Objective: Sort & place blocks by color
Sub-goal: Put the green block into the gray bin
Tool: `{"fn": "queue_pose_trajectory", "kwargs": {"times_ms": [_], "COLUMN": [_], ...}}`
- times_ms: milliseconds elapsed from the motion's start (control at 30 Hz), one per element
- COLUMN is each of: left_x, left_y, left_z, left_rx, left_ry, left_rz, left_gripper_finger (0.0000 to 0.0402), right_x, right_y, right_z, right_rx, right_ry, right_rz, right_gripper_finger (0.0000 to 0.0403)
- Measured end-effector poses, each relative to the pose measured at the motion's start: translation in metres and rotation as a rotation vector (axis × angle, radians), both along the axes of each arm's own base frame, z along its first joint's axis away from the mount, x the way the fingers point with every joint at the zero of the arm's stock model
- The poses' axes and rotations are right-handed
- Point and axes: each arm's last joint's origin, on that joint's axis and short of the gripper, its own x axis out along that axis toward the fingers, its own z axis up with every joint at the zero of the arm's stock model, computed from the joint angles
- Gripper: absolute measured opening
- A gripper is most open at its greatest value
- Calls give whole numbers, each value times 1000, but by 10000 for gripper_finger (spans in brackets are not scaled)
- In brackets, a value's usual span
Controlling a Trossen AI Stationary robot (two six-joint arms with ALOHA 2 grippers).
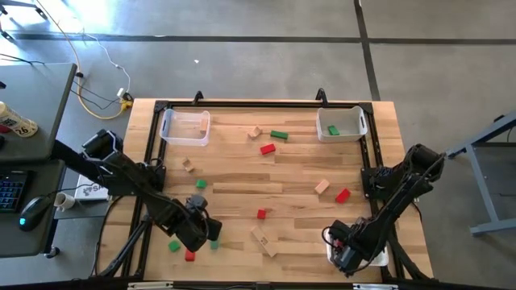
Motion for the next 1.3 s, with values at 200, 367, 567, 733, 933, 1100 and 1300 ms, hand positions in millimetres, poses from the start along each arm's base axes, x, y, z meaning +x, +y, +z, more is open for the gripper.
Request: {"fn": "queue_pose_trajectory", "kwargs": {"times_ms": [200,367,567,733,933,1100,1300], "left_x": [-1,1,8,14,21,22,24], "left_y": [-8,-13,-19,-21,-23,-23,-21], "left_z": [-1,-5,-26,-40,-48,-51,-51], "left_rx": [-11,-12,13,24,17,20,23], "left_ry": [-37,-52,-10,8,-7,3,-5], "left_rz": [10,31,26,34,43,47,54], "left_gripper_finger": [186,186,186,186,186,186,186], "right_x": [2,4,10,15,19,22,22], "right_y": [2,4,2,-1,-8,-12,-12], "right_z": [9,27,50,60,60,60,60], "right_rx": [1,-45,-115,-160,-188,-197,-197], "right_ry": [-2,-9,-62,-102,-93,-89,-88], "right_rz": [-29,-48,-68,-78,-80,-74,-63], "right_gripper_finger": [245,245,245,245,245,245,245]}}
